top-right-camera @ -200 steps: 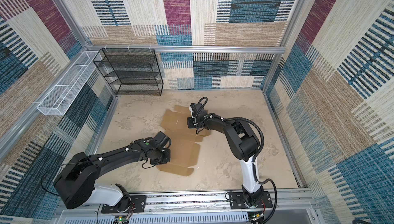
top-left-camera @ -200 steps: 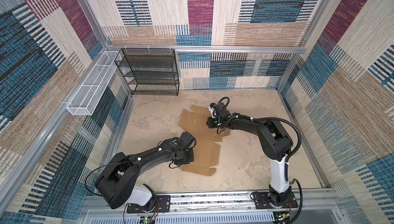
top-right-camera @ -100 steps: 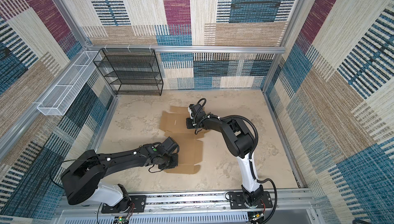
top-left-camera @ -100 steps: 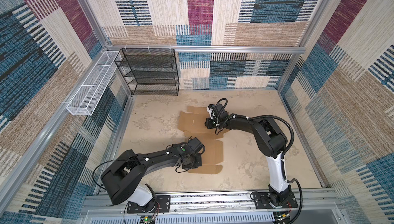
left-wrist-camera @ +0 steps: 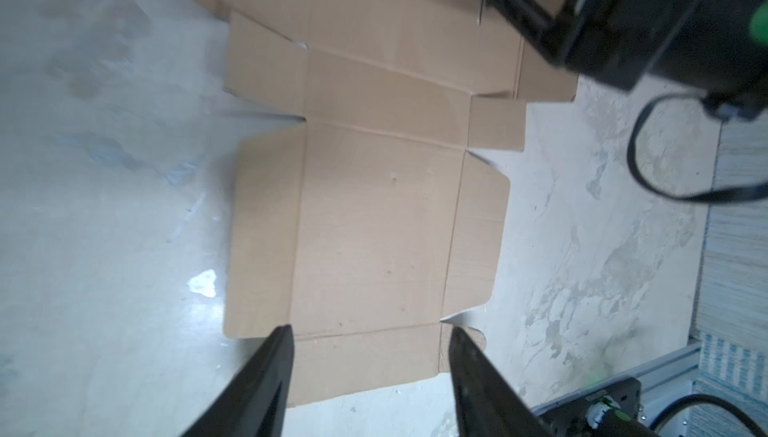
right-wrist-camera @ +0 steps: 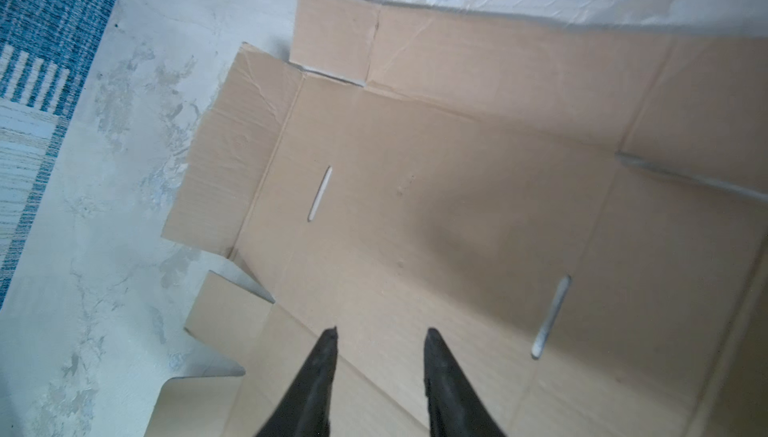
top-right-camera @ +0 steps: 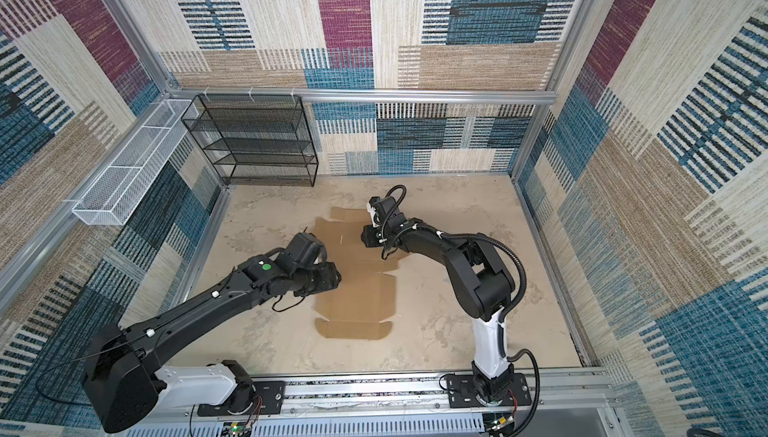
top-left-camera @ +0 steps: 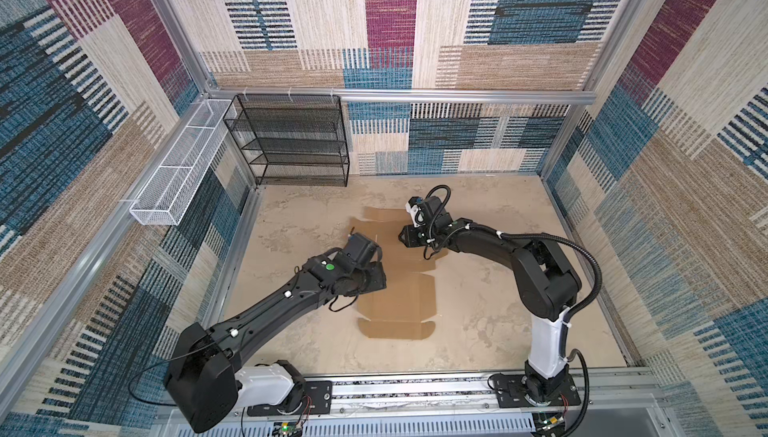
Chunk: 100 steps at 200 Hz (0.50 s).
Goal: Fold the paper box
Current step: 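Raise the left gripper off the blank while the right gripper presses its far panel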
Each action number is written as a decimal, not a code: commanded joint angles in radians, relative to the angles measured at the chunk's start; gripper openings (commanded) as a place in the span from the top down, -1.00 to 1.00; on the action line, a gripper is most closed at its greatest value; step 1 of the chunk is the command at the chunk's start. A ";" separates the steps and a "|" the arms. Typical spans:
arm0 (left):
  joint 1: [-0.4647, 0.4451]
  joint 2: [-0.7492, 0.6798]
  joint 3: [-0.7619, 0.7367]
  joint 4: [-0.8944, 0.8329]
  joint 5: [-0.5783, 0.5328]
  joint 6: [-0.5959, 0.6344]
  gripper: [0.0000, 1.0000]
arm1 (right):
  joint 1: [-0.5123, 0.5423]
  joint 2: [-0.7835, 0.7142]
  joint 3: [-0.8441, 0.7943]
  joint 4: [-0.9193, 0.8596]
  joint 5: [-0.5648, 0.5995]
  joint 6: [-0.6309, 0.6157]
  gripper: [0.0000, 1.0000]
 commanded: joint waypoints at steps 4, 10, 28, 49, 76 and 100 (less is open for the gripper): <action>0.112 0.002 0.054 -0.049 0.075 0.159 -0.98 | 0.019 -0.041 -0.015 -0.016 0.003 -0.005 0.06; 0.143 0.016 0.075 -0.051 0.102 0.182 -0.97 | 0.024 -0.048 -0.018 -0.022 0.006 -0.005 0.01; 0.210 0.086 0.149 -0.063 0.174 0.252 -0.97 | 0.040 -0.067 -0.022 -0.039 0.020 -0.003 -0.07; 0.277 0.186 0.236 -0.079 0.237 0.315 -0.97 | 0.049 -0.093 -0.034 -0.048 0.027 0.009 -0.09; 0.362 0.314 0.329 -0.074 0.305 0.366 -0.97 | 0.050 -0.116 -0.040 -0.058 0.032 0.015 -0.10; 0.428 0.428 0.409 -0.082 0.375 0.403 -0.97 | 0.050 -0.118 -0.027 -0.075 0.049 0.007 -0.11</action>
